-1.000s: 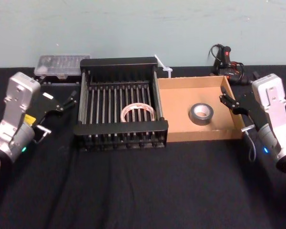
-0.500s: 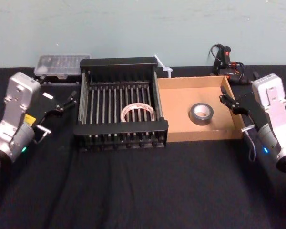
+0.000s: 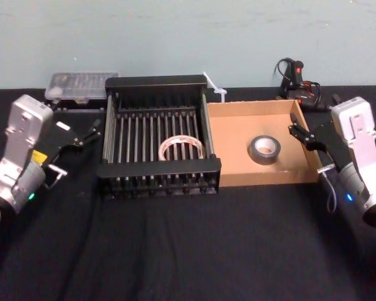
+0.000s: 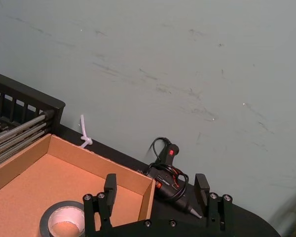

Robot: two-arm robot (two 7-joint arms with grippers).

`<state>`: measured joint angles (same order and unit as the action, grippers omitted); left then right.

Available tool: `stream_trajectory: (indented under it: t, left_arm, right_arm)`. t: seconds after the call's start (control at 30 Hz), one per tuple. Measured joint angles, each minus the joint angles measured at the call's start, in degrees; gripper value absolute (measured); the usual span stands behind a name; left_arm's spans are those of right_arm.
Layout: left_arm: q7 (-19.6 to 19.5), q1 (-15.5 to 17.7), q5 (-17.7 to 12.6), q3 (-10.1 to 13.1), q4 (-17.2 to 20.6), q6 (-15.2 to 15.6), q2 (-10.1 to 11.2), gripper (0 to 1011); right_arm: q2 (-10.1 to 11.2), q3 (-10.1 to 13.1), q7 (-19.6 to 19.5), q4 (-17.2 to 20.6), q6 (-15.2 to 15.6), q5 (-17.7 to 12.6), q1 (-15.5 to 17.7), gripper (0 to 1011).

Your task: Pick up the white tape and place it into the black box , Pick up the silver tape and place it into the brown box.

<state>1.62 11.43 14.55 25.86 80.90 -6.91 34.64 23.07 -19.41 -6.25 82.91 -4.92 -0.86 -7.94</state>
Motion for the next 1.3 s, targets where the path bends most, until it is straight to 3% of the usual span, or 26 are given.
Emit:
stream_trajectory:
  t: [1.3]
  left_arm:
    - [0.0, 0.0, 0.0, 0.0, 0.0, 0.0, 0.0, 1001]
  right_arm:
    - [0.0, 0.0, 0.0, 0.0, 0.0, 0.0, 0.0, 1002]
